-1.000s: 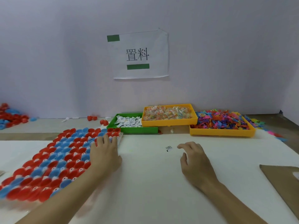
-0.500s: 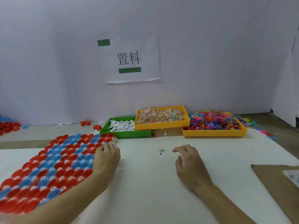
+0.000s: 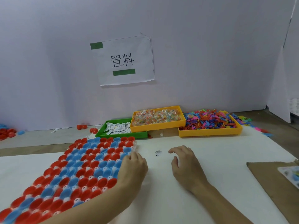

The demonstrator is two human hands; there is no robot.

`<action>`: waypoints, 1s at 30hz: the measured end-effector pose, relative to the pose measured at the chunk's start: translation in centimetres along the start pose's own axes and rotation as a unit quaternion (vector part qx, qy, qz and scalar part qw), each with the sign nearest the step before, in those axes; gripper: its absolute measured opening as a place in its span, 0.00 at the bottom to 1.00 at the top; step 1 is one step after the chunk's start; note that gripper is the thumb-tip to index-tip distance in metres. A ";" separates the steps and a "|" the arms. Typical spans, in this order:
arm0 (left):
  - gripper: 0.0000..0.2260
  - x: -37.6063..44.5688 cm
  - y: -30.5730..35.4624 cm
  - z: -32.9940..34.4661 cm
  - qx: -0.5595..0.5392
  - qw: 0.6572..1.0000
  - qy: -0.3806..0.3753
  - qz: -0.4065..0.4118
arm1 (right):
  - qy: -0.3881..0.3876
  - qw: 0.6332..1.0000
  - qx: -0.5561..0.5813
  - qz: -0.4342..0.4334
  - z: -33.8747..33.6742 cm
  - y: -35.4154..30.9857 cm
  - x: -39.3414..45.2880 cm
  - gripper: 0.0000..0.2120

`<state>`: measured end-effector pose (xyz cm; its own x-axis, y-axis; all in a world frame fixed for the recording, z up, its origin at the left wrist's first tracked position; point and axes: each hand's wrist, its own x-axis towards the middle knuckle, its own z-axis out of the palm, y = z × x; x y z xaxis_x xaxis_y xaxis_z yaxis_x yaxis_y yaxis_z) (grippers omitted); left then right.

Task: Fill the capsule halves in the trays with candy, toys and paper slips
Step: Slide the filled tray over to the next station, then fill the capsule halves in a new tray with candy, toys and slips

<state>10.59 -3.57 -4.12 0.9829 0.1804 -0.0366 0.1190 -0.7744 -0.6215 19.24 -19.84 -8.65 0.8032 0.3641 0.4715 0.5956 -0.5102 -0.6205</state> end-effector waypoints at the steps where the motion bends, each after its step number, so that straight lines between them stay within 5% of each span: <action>1: 0.19 0.0 0.9 -0.8 -0.005 1.000 0.005 0.011 | 0.001 1.000 0.001 0.001 0.1 0.0 0.0 0.15; 14: 0.19 1.6 10.0 -9.3 -0.089 0.992 0.046 0.074 | 0.134 0.977 0.096 0.133 -3.5 3.4 1.9 0.12; 22: 0.21 1.1 9.5 -10.2 -0.151 0.986 0.024 0.065 | 0.119 0.970 0.128 0.167 -4.0 3.8 2.0 0.11; 30: 0.08 1.0 -0.9 -4.6 -0.486 0.863 0.118 -0.068 | 0.034 0.975 0.128 0.177 -3.6 3.0 1.6 0.13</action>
<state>12.13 -5.46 0.01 0.9378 0.2704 0.2178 0.1845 -0.9195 0.3470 22.23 -23.64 -7.50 0.9617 0.1437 0.2335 0.2715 -0.3806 -0.8840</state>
